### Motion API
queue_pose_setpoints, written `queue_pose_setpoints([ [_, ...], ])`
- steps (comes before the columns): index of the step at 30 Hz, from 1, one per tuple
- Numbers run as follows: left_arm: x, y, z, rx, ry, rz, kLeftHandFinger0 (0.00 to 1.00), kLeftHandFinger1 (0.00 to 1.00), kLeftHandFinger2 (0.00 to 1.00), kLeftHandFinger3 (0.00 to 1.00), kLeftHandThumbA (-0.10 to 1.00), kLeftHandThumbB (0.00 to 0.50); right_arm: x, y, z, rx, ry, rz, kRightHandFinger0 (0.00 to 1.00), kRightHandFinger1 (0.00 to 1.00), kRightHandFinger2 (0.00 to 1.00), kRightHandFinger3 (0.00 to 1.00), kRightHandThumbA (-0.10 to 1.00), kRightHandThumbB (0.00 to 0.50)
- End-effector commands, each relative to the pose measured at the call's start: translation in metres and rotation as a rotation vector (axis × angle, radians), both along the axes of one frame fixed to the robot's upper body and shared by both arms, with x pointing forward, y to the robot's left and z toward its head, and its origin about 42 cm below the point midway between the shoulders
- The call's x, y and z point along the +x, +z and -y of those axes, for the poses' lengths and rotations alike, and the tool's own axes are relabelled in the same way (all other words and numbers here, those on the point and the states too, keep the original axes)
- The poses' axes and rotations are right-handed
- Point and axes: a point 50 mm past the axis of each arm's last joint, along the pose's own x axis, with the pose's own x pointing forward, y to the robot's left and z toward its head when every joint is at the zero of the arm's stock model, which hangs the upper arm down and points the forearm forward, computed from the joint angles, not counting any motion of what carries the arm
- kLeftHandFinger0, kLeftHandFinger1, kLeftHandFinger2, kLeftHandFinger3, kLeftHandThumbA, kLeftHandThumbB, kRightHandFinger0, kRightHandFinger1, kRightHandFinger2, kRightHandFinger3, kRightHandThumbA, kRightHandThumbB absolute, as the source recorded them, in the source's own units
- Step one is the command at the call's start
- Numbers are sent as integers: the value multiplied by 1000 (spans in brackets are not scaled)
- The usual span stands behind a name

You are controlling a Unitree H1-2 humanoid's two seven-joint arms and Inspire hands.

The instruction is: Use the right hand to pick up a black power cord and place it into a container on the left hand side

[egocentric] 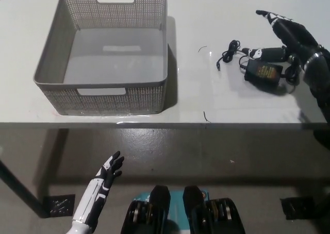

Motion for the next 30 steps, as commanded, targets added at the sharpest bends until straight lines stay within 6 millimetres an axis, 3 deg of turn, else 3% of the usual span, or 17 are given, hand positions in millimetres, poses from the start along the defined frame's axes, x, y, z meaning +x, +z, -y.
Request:
queue_pose_setpoints([
  [1,2,13,2,10,-30,79,1000,1000,1000,1000,992,235,18,40,1,-139,-25,-16,1000,1000,1000,1000,822,500],
  [7,5,12,2,7,-36,89,1000,1000,1000,1000,979,237,26,33,-2,-238,-54,-110,1000,1000,1000,1000,874,500],
  [23,13,21,1,20,-42,114,1000,1000,1000,1000,982,234,34,29,4,-217,-95,-234,1000,1000,1000,1000,800,500],
  [30,14,21,2,19,-44,111,1000,1000,1000,1000,976,239,32,4,6,-217,-107,-279,1000,1000,1000,1000,785,500],
])
